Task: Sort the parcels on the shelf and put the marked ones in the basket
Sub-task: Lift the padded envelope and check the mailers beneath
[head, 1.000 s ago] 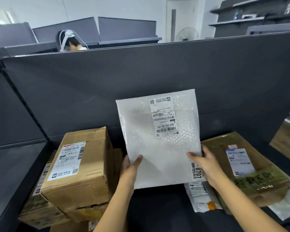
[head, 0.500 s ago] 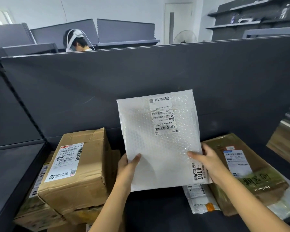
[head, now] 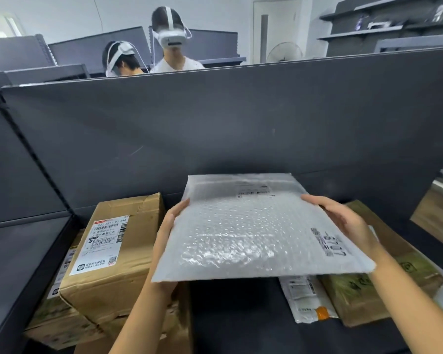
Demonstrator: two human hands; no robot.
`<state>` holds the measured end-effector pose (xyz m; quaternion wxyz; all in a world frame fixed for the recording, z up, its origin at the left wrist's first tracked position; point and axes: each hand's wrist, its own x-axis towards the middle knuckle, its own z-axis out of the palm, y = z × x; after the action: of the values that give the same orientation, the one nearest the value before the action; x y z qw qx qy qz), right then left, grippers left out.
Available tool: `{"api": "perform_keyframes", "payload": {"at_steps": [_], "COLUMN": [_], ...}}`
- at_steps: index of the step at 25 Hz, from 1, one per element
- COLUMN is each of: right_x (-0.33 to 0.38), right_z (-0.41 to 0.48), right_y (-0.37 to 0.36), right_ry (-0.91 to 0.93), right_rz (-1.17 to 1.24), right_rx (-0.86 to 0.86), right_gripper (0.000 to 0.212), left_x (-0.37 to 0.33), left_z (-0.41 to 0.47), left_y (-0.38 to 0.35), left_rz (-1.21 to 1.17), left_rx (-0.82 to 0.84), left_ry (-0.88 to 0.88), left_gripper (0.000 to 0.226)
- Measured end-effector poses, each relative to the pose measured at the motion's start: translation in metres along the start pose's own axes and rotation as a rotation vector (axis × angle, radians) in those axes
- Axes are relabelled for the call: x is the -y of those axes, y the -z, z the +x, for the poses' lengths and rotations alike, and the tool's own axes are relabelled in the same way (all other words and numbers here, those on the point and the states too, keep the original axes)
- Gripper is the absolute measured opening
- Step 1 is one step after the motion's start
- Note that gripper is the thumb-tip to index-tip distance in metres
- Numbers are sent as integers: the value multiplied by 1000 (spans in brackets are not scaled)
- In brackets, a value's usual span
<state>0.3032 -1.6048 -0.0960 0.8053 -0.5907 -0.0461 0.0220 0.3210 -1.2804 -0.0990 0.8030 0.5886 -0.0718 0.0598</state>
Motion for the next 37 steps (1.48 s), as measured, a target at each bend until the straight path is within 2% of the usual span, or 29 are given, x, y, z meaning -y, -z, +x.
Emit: {"api": "perform_keyframes", "payload": {"at_steps": [2,4,6,7,11,15,19,23,28,30,32,33,37], "right_x": [0,-2,-1,0,1,-3,-8,-3,13,16,16,14,-7], "right_z": [5,8,10,13,26,39,45,43,38,35,31,30,35], "right_y": [-4,-8,-9,-8,-6,-7,-10,-10,-4,2,7,7,6], "right_ry": [61,80,87,102,76,-31,-76,-44,-59,-22,15,34,107], "right_rz": [-196,-301,-353,-395,-548,-540,-471,-405,-268,-292,-394,-425,-409], "right_rx": [-85,-121,-174,-218,-336,-366,-379,-355,-246,-195,-120,-87,-140], "right_gripper": [34,26,16,19,40,35,32,28,38,32,14,10,31], "left_x": [3,3,2,3,9,6,6,-1,-16,-19,-18,-15,1], "left_z": [-1,2,7,9,16,26,29,32,32,24,17,14,10], "left_y": [-4,-10,-14,-14,-15,-19,-20,-19,-6,0,4,6,-7], "left_rz": [-26,-91,14,112,304,299,269,206,-99,-18,96,128,340], "left_rx": [-92,-106,-142,-155,-213,-269,-277,-253,-25,124,178,146,-31], "left_ry": [-20,5,33,35,131,313,368,392,498,459,399,365,258], "left_gripper": [27,29,16,11,24,24,24,22,35,27,34,38,37]}}
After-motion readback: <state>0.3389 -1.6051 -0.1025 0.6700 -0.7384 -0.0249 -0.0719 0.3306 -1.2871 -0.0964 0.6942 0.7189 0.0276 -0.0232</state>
